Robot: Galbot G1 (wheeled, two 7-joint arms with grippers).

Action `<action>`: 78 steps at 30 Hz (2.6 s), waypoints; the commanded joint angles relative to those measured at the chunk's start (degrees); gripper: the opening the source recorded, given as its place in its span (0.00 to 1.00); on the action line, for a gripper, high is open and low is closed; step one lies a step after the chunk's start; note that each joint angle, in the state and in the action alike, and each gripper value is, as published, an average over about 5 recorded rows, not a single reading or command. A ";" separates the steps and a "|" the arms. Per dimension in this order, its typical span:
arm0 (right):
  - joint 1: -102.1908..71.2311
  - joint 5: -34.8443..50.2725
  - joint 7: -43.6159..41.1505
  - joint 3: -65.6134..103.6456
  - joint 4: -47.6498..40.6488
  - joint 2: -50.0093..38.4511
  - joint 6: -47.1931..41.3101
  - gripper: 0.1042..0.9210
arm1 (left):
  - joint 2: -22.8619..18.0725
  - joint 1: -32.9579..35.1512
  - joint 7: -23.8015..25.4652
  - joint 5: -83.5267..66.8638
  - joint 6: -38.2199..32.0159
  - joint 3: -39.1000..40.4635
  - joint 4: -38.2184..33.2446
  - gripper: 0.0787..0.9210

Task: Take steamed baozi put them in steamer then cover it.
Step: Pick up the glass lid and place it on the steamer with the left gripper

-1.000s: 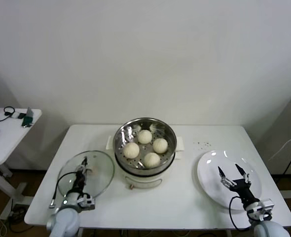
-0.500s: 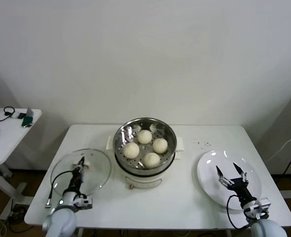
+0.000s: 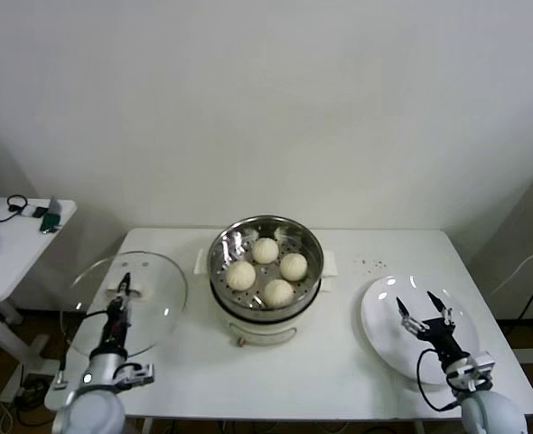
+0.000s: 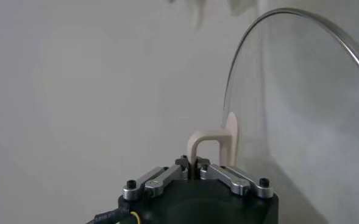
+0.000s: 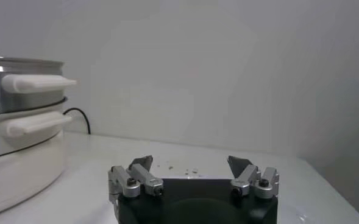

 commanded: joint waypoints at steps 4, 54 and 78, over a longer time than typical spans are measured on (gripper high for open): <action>2.10 -0.87 1.05 -2.09 -0.97 -2.36 -0.39 0.88 | 4.99 7.71 2.32 -2.25 11.28 -0.07 -19.83 0.08; 3.12 -5.00 1.85 -0.85 -5.30 -1.30 1.13 0.88 | -13.82 -31.84 24.88 8.79 27.74 42.80 1.04 0.08; 3.29 -5.07 1.83 -0.38 -5.44 -0.55 1.63 0.88 | -12.69 -33.20 24.17 9.73 28.03 42.95 6.14 0.08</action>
